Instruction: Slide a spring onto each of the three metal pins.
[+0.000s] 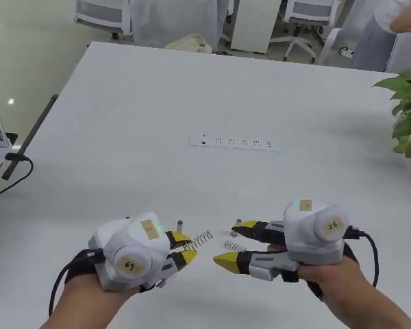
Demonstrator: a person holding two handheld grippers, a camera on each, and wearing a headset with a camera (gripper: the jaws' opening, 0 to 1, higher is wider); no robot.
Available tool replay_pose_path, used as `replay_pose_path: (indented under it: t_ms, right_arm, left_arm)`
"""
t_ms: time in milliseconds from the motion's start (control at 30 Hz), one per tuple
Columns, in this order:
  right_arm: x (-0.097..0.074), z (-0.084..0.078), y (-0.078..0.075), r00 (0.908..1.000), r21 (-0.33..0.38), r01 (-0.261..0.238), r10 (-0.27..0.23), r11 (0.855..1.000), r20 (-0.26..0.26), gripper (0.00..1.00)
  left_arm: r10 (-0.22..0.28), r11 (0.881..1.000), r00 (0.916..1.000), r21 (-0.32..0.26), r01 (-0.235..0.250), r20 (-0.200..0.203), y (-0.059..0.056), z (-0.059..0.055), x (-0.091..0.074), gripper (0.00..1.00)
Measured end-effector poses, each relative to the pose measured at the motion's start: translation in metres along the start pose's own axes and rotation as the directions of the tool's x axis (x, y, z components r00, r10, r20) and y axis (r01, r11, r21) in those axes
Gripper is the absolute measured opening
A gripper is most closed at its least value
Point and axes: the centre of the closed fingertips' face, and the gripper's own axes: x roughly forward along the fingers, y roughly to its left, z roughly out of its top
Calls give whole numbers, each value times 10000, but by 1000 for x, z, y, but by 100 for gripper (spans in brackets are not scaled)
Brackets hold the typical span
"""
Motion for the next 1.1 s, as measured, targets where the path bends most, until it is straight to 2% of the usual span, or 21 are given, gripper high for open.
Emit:
replay_pose_path:
  t_ms: [233,433,633,1100]
  right_arm:
    - [1,1,5,9986,-174,-525,524,9985,-108,35]
    - [4,-2,15,9910,-266,-1301,1291,9911,-343,30]
    - [4,1,22,9871,-278,-1591,1585,9869,-247,23]
    - [0,1,31,9769,-593,-2086,2052,9762,-588,15]
  left_arm:
    - [-346,9988,9994,347,345,18,-12,5,1,2]
    - [-633,9969,9980,471,630,59,-19,8,3,2]
    - [-749,9951,9972,649,749,-21,-21,8,4,2]
    - [-1047,9869,9934,1188,1095,-459,-29,-1,5,2]
